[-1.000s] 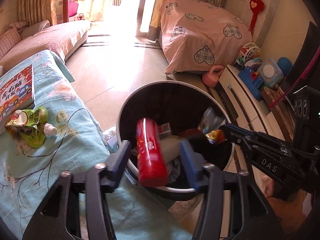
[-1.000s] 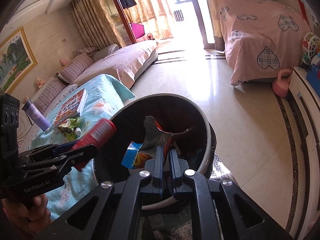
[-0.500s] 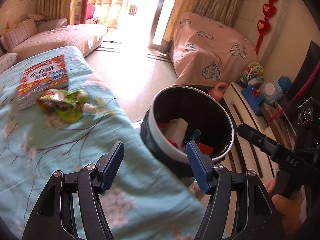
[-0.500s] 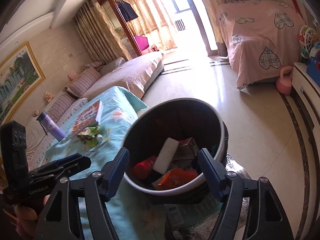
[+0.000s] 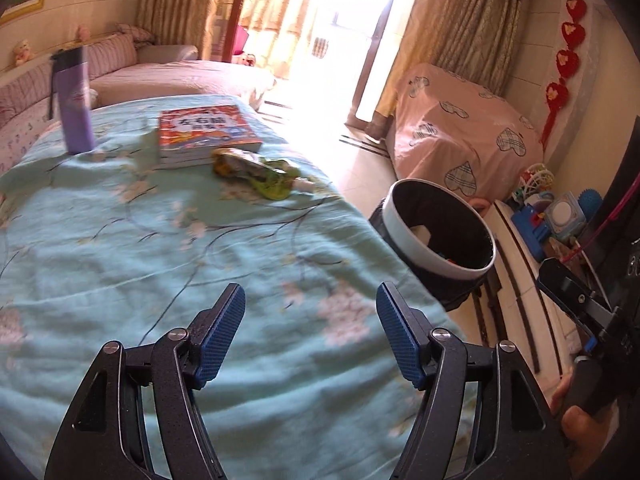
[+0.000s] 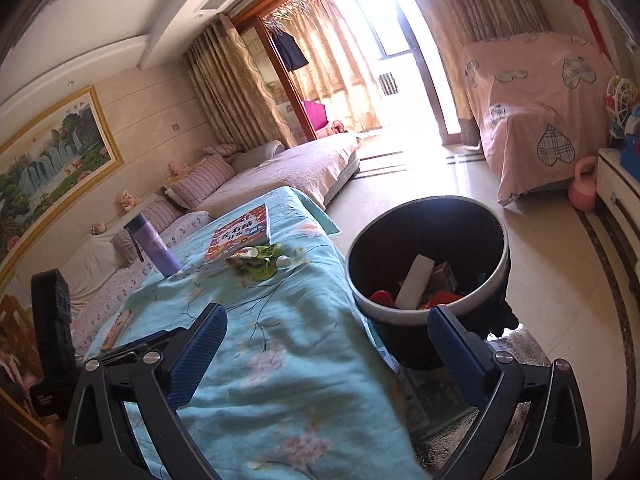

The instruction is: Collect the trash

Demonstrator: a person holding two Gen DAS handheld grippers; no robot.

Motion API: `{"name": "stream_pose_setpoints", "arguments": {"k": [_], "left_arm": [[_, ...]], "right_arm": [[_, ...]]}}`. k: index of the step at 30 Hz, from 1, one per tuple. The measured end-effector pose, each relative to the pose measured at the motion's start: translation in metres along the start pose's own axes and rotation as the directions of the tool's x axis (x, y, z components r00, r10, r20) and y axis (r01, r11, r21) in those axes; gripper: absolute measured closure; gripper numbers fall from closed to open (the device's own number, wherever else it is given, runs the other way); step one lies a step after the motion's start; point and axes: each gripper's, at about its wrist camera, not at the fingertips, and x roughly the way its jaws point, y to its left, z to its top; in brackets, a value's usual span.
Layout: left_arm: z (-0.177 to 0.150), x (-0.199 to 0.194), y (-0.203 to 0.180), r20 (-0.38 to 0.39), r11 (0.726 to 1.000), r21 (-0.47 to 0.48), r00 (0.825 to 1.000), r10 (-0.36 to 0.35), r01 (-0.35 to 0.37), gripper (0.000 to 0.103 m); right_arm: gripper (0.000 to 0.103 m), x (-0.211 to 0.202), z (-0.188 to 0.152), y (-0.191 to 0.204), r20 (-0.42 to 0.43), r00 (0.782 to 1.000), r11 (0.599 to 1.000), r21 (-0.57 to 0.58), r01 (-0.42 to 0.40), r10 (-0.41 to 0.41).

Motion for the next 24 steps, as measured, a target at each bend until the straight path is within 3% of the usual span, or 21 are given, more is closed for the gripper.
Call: {"name": "stream_pose_setpoints", "arguments": {"k": [6,10,16,20,24], "left_arm": [[-0.028,-0.04,0.022,0.078,0.999,-0.008,0.996,0.051,-0.051,0.03],[-0.04,-0.068,0.024,0.161,0.996,-0.008,0.982,0.093,-0.093,0.012],[-0.068,-0.095,0.025,0.285,0.973,0.004,0.933,0.22,-0.231,0.0],[-0.084,-0.104,0.032,0.336,0.955,-0.013,0.898,0.284,-0.296,0.0],[-0.094,-0.107,0.036,0.338,0.941,-0.015,0.883,0.324,-0.339,0.0]], "right_arm": [[0.001,-0.011,-0.016,0.027,0.015,1.0,0.996,-0.084,0.018,-0.017],[0.0,-0.035,-0.021,0.051,0.106,0.994,0.989,-0.151,0.001,0.015],[0.0,-0.056,-0.046,0.067,0.218,0.976,0.974,-0.219,0.05,-0.001],[0.0,-0.047,-0.064,0.068,0.217,0.976,0.969,-0.243,0.056,-0.002],[0.0,-0.04,-0.076,0.074,0.209,0.978,0.964,-0.262,0.043,0.013]]}}
